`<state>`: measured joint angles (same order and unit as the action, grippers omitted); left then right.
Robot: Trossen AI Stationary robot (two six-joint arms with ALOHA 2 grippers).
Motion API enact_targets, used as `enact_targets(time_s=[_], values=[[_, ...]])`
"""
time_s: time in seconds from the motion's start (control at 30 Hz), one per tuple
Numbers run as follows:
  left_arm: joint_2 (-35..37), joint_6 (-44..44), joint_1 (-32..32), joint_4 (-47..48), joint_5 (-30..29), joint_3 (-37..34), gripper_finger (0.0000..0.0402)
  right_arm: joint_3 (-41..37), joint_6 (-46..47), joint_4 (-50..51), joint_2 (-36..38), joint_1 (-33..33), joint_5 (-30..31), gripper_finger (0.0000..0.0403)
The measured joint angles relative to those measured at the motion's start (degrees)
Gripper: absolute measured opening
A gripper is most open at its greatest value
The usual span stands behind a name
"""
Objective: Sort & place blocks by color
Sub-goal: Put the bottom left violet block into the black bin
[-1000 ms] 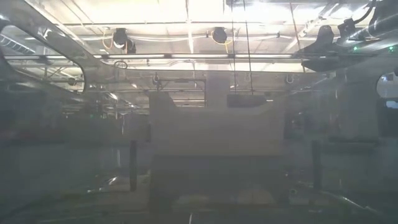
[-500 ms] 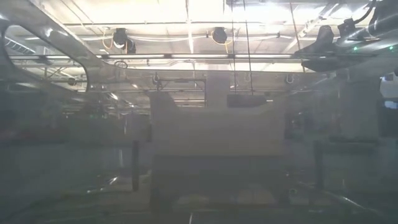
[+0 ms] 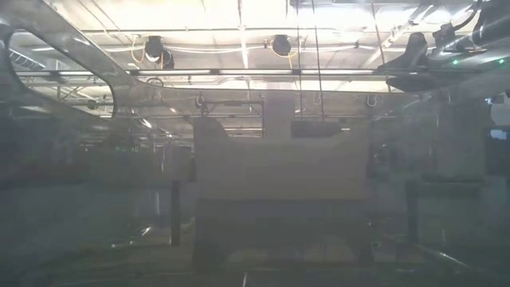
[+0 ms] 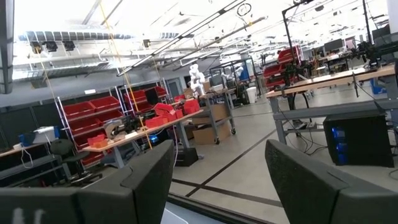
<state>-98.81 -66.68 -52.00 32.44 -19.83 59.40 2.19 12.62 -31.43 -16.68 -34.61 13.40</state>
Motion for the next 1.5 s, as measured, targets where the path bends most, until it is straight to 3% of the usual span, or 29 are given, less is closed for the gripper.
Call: enact_targets(time_s=[0.1,0.37,0.67,1.0,1.3,1.5], values=[[5.0,-0.94,0.45,4.41,-2.84,0.0,0.0057,0.01,-0.01,-0.01,0.0,0.0,0.0,0.0247],[20.47,-0.34,-0.32,17.75,-16.92,0.04,0.0057,0.0,0.0,-0.01,-0.01,0.0,-0.01,0.0247],[30.66,7.8,-0.38,20.58,-26.52,0.04,0.0057,0.01,-0.01,-0.01,0.0,-0.01,0.0,0.0247],[34.98,17.84,5.57,20.57,-29.82,0.04,0.0057,0.0,0.0,-0.01,0.01,0.0,0.0,0.0247],[35.13,25.29,17.26,19.49,-29.84,0.04,0.0057,0.0,0.0,-0.01,0.01,0.0,0.0,0.0247],[35.11,35.89,23.87,9.73,-27.89,0.04,0.0057,-0.02,-0.01,-0.01,0.01,-0.01,-0.01,0.0247]])
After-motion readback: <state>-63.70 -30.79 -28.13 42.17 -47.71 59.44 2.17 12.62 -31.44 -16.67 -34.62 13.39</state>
